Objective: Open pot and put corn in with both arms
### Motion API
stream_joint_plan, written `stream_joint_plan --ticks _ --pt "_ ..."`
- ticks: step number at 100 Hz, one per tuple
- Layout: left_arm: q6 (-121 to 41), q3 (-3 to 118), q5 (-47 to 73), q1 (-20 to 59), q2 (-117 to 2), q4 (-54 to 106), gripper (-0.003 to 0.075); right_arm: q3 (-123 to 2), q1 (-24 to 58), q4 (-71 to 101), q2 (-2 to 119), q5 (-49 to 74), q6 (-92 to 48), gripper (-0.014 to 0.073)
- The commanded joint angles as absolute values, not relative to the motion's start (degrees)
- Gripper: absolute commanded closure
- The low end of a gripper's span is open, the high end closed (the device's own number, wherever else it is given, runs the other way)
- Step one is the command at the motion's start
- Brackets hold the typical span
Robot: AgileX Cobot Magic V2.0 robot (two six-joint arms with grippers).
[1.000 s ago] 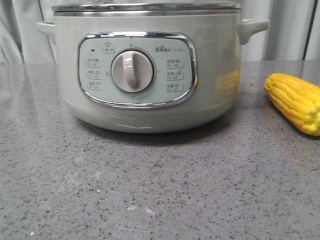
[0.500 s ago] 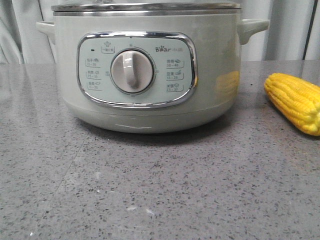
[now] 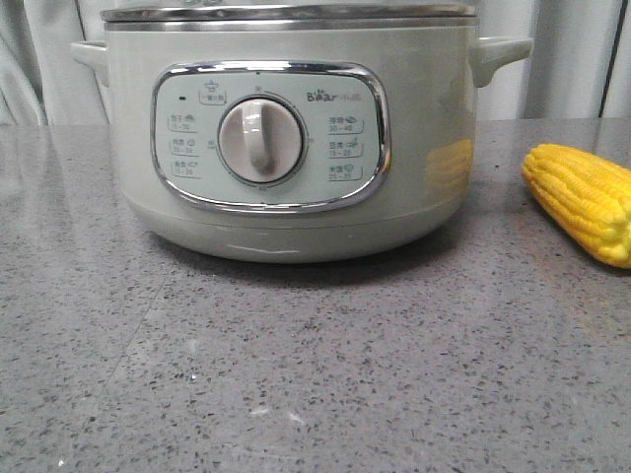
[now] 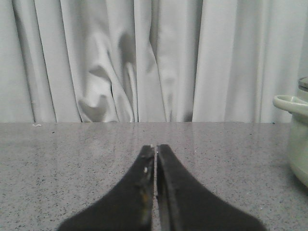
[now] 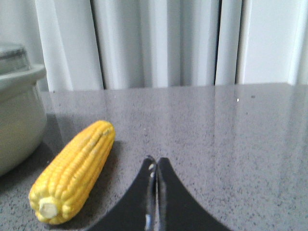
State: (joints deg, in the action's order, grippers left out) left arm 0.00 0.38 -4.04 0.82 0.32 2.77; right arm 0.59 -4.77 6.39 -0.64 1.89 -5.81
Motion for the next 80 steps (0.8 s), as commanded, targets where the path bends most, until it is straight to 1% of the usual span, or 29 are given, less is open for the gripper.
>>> stream_joint_plan --ticks 1,15,28,37,47,65,80 --pt "0.51 3.66 -9.00 0.67 1.43 3.48 0.0741 0.43 -4.63 6.58 -1.86 -3.27 -5.98 0.0657" --pt "0.51 8.88 -8.20 0.67 -1.57 3.48 0.0741 -2.71 -4.63 6.58 -1.86 2.92 -5.98 0.0657" --pt "0.51 14.75 -3.54 0.67 -6.85 3.51 0.0741 -7.34 -4.63 9.90 -0.42 7.64 -5.98 0.0657" --pt "0.51 18.69 -1.18 0.67 -11.28 3.51 0.0741 -11.76 -4.63 10.55 2.38 14.01 -5.98 0.0657" --pt "0.51 21.64 -1.40 0.67 -15.91 3.51 0.0741 -16.08 -4.63 10.81 7.04 19.48 -5.98 0.0657" --pt "0.51 24.78 -2.13 0.67 -22.48 3.51 0.0741 -22.46 -4.63 10.81 15.33 20.82 -5.98 0.0657" --pt "0.51 25.13 -2.87 0.67 -25.50 3.51 0.0734 -23.50 -4.63 10.81 20.48 18.20 -5.98 0.0657"
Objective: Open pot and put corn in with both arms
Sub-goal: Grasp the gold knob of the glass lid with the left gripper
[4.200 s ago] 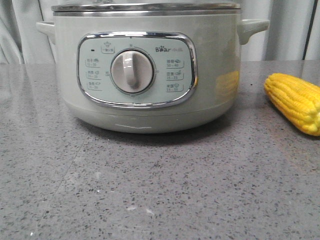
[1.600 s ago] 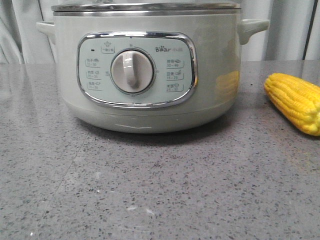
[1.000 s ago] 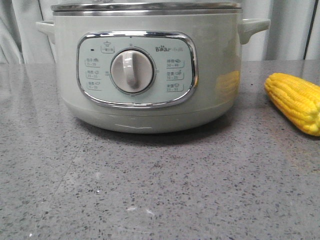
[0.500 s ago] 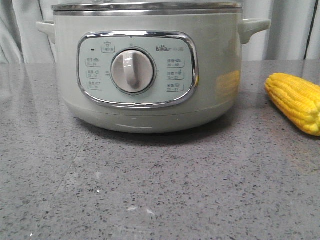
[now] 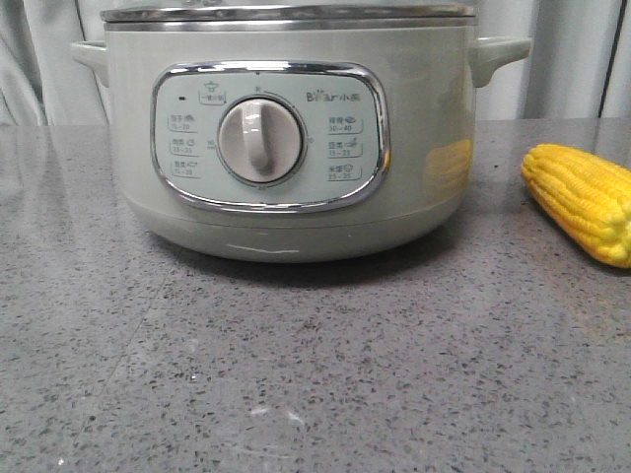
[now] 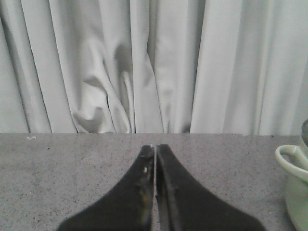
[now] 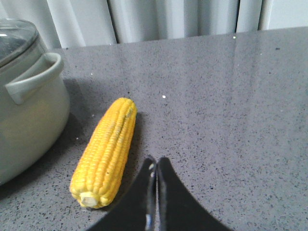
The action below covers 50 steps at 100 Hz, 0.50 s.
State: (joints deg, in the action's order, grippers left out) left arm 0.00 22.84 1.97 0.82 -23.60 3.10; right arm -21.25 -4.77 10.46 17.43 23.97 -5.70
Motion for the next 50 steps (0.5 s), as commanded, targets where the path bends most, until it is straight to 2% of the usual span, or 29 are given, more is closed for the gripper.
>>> stream_joint_plan --ticks 1,8,20,27,32,50 --pt "0.51 25.13 -2.87 0.67 -25.50 3.51 0.0731 -23.50 -4.63 10.81 20.63 18.03 -5.98 0.0657" --pt "0.51 25.13 -3.26 0.67 -26.20 3.51 0.0657 -23.50 -4.63 10.81 21.88 16.85 -5.98 0.0657" --pt "0.51 25.13 -3.52 0.67 -26.31 3.51 0.0387 -23.50 -4.63 10.81 22.71 17.07 -5.98 0.0657" --pt "0.51 25.13 -4.64 0.67 -26.35 3.63 0.0279 -23.50 -4.63 10.81 22.71 17.07 -5.98 0.0657" --pt "0.51 25.13 -5.86 0.67 -26.35 4.13 0.0255 -23.50 -4.63 10.81 22.71 17.39 -5.98 0.0657" --pt "0.51 25.13 -10.79 2.14 -26.91 4.56 0.0262 -23.50 -4.63 10.81 22.71 18.35 -5.98 0.0657"
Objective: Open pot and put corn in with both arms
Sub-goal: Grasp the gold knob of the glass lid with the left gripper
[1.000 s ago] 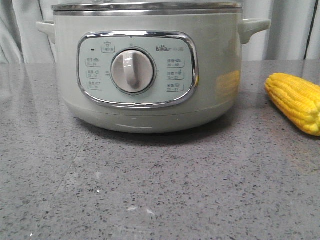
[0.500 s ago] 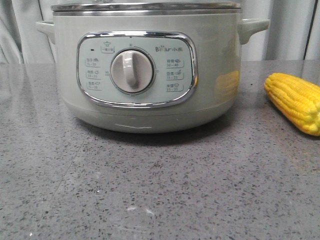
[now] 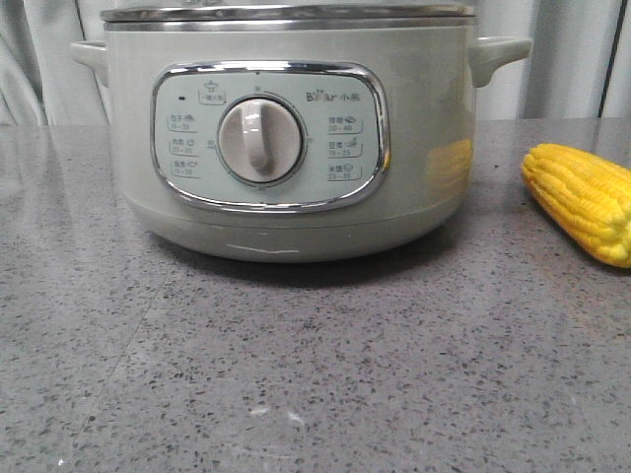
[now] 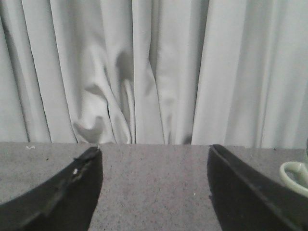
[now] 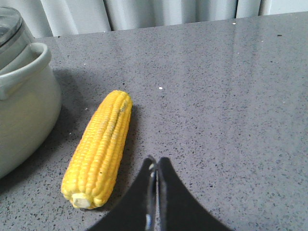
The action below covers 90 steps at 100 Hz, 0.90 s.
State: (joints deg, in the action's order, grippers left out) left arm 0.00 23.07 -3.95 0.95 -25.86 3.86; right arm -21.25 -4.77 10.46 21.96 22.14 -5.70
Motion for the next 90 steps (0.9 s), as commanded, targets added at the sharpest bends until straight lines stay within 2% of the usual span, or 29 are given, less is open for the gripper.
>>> stream_joint_plan --ticks 1,20,54,70,90 --pt "0.51 25.14 -10.82 2.34 -27.19 4.56 0.0262 -23.50 -4.63 10.81 22.71 18.35 -5.98 0.0657" --pt "0.51 25.57 -12.86 12.31 -32.22 4.56 0.0262 -21.83 -4.63 10.81 22.71 16.39 -5.98 0.0657" --pt "0.51 27.40 -27.74 33.10 -47.85 4.56 0.0262 -21.18 -4.63 10.81 22.71 14.76 -5.98 0.0657" --pt "0.51 32.47 -29.63 37.94 -57.42 4.56 0.0262 -20.96 -4.63 10.81 22.71 14.25 -5.98 0.0657" --pt "0.51 40.14 -29.63 40.34 -67.53 4.46 0.0262 -20.61 -4.63 10.81 22.71 13.41 -5.98 0.0657"
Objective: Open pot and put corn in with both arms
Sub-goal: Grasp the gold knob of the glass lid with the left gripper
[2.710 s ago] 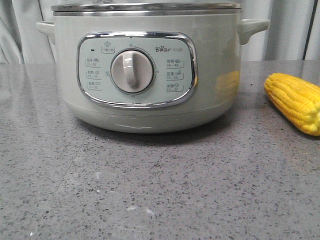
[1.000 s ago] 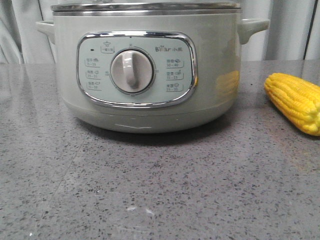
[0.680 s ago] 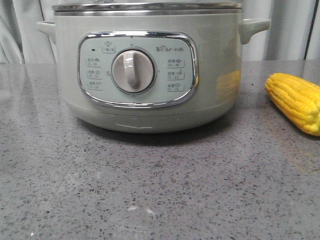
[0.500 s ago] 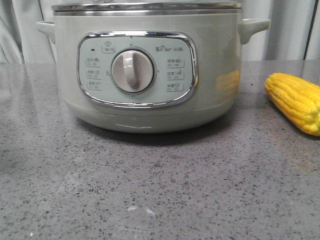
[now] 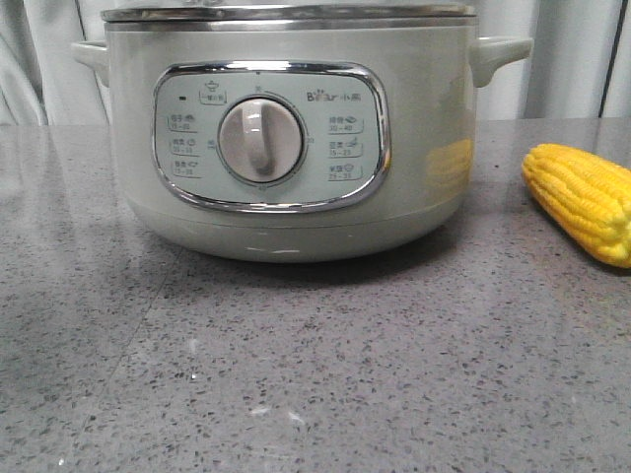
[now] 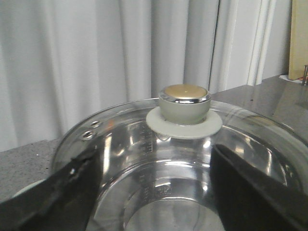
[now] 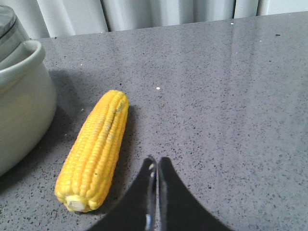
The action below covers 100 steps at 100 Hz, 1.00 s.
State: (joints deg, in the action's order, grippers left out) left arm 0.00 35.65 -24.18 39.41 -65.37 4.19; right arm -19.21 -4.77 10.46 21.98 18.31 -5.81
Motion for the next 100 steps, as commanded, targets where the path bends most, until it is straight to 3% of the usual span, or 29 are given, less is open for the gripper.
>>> stream_joint_plan --ticks 1,51,100 --pt "0.51 40.39 -29.63 40.44 -67.80 4.46 0.0262 -20.61 -4.63 10.81 22.71 13.41 -5.98 0.0657" --pt "0.51 52.45 -29.53 40.57 -82.02 4.46 0.0262 -20.61 -4.63 10.81 22.71 13.41 -5.98 0.0657" --pt "0.51 55.38 -28.38 40.57 -83.47 4.46 0.0262 -20.61 -4.63 10.81 22.71 13.41 -5.98 0.0657"
